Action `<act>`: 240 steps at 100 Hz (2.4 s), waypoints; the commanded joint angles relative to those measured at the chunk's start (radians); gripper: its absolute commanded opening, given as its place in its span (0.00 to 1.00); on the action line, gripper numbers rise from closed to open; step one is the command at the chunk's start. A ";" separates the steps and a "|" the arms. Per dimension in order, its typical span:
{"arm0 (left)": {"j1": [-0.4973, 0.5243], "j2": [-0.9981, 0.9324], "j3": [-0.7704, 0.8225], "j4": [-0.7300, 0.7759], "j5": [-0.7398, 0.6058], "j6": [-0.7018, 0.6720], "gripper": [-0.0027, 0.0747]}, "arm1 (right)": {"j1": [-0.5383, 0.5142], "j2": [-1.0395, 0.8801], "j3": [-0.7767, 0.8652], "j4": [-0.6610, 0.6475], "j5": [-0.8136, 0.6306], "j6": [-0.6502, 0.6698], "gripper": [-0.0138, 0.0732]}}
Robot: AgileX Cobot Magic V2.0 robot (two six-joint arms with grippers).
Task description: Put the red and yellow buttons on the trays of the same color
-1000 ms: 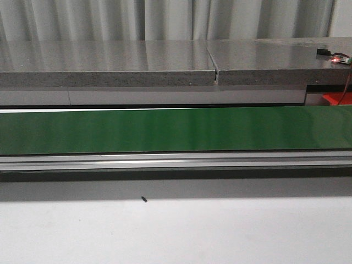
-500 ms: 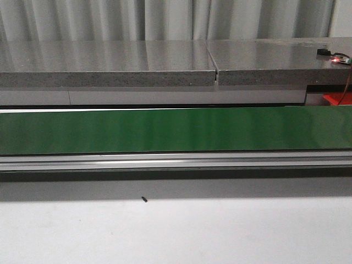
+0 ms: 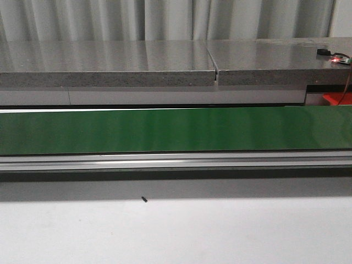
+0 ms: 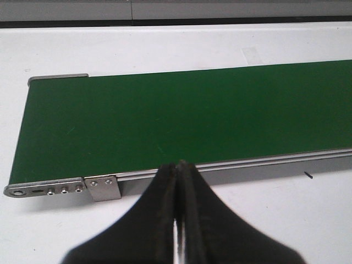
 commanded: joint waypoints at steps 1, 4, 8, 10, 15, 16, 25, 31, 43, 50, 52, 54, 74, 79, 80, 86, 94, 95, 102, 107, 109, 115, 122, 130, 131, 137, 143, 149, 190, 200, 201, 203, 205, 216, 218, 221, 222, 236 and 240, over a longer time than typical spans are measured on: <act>-0.007 0.002 -0.027 -0.013 -0.060 -0.001 0.01 | 0.028 -0.028 -0.024 0.012 -0.063 -0.009 0.08; -0.007 0.002 -0.027 -0.013 -0.060 -0.001 0.01 | 0.038 -0.040 -0.024 0.012 -0.063 -0.009 0.08; -0.007 0.002 -0.027 -0.013 -0.060 -0.001 0.01 | 0.054 -0.057 -0.024 0.012 -0.063 -0.009 0.08; -0.007 0.002 -0.027 -0.013 -0.060 -0.001 0.01 | 0.060 -0.066 -0.024 0.012 -0.063 -0.009 0.08; -0.007 0.002 -0.027 -0.013 -0.060 -0.001 0.01 | 0.076 -0.087 -0.023 0.012 -0.062 -0.009 0.08; -0.007 0.002 -0.027 -0.013 -0.060 -0.001 0.01 | 0.078 -0.087 -0.023 0.012 -0.062 -0.009 0.08; -0.007 0.002 -0.027 -0.013 -0.060 -0.001 0.01 | 0.095 -0.121 -0.023 0.012 -0.056 -0.009 0.08; -0.007 0.002 -0.027 -0.013 -0.060 -0.001 0.01 | 0.097 -0.140 -0.022 0.014 -0.056 -0.009 0.08; -0.007 0.002 -0.027 -0.013 -0.060 -0.001 0.01 | 0.097 -0.167 -0.022 0.016 -0.066 -0.008 0.08; -0.007 0.002 -0.027 -0.013 -0.060 -0.001 0.01 | 0.096 -0.181 -0.021 0.051 -0.088 0.010 0.08; -0.007 0.002 -0.027 -0.013 -0.060 -0.001 0.01 | 0.096 -0.184 -0.019 0.062 -0.097 0.010 0.08; -0.007 0.002 -0.027 -0.013 -0.060 -0.001 0.01 | 0.096 -0.187 -0.016 0.063 -0.116 0.010 0.08; -0.007 0.002 -0.027 -0.013 -0.060 -0.001 0.01 | 0.096 -0.239 0.045 0.114 -0.161 0.010 0.08; -0.007 0.002 -0.027 -0.013 -0.060 -0.001 0.01 | 0.096 -0.255 0.075 0.129 -0.170 0.010 0.08; -0.007 0.002 -0.027 -0.013 -0.060 -0.001 0.01 | 0.096 -0.259 0.079 0.130 -0.172 0.010 0.08; -0.007 0.002 -0.027 -0.013 -0.060 -0.001 0.01 | 0.096 -0.283 0.114 0.143 -0.199 0.010 0.08; -0.007 0.002 -0.027 -0.013 -0.060 -0.001 0.01 | 0.096 -0.328 0.152 0.146 -0.232 0.010 0.08; -0.007 0.002 -0.027 -0.013 -0.060 -0.001 0.01 | 0.096 -0.333 0.155 0.146 -0.242 0.010 0.08; -0.007 0.002 -0.027 -0.013 -0.060 -0.001 0.01 | 0.096 -0.375 0.179 0.146 -0.257 0.010 0.08; -0.007 0.002 -0.027 -0.013 -0.060 -0.001 0.01 | 0.096 -0.404 0.191 0.146 -0.259 0.010 0.08; -0.007 0.002 -0.027 -0.013 -0.060 -0.001 0.01 | 0.096 -0.415 0.193 0.146 -0.258 0.010 0.08; -0.007 0.002 -0.027 -0.013 -0.060 -0.001 0.01 | 0.096 -0.445 0.203 0.145 -0.254 0.010 0.08; -0.007 0.002 -0.027 -0.013 -0.060 -0.001 0.01 | 0.096 -0.470 0.217 0.145 -0.252 0.010 0.08; -0.007 0.002 -0.027 -0.013 -0.060 -0.001 0.01 | 0.096 -0.482 0.241 0.141 -0.264 0.010 0.08; -0.007 0.002 -0.027 -0.013 -0.060 -0.001 0.01 | 0.096 -0.483 0.245 0.135 -0.267 0.012 0.08; -0.007 0.002 -0.027 -0.013 -0.060 -0.001 0.01 | 0.096 -0.483 0.260 0.070 -0.293 0.073 0.08; -0.007 0.002 -0.027 -0.013 -0.060 -0.001 0.01 | 0.096 -0.483 0.278 -0.094 -0.321 0.220 0.08; -0.007 0.002 -0.027 -0.013 -0.060 -0.001 0.01 | 0.096 -0.483 0.294 -0.239 -0.351 0.367 0.08; -0.007 0.002 -0.027 -0.013 -0.060 -0.001 0.01 | 0.025 -0.682 0.437 -0.443 -0.324 0.586 0.08; -0.007 0.004 -0.027 -0.013 -0.060 -0.001 0.01 | 0.026 -0.678 0.438 -0.445 -0.291 0.585 0.08; -0.007 0.004 -0.027 -0.013 -0.060 -0.001 0.01 | 0.026 -0.678 0.438 -0.445 -0.289 0.585 0.08; -0.007 0.004 -0.027 -0.013 -0.060 -0.001 0.01 | 0.027 -0.678 0.438 -0.445 -0.288 0.585 0.08; -0.007 0.004 -0.027 -0.013 -0.060 -0.001 0.01 | 0.030 -0.678 0.438 -0.445 -0.288 0.585 0.08; -0.007 0.004 -0.027 -0.013 -0.060 -0.001 0.01 | 0.032 -0.677 0.438 -0.446 -0.288 0.585 0.08; -0.007 0.004 -0.027 -0.013 -0.060 -0.001 0.01 | 0.032 -0.677 0.438 -0.446 -0.289 0.585 0.08; -0.007 0.004 -0.027 -0.013 -0.060 -0.001 0.01 | 0.032 -0.677 0.438 -0.444 -0.296 0.586 0.08; -0.007 0.004 -0.027 -0.013 -0.060 -0.001 0.01 | 0.032 -0.677 0.438 -0.444 -0.297 0.586 0.08; -0.007 0.004 -0.027 -0.013 -0.060 -0.001 0.01 | 0.032 -0.676 0.438 -0.444 -0.298 0.586 0.08; -0.007 0.004 -0.027 -0.013 -0.060 -0.001 0.01 | 0.032 -0.676 0.438 -0.444 -0.297 0.586 0.08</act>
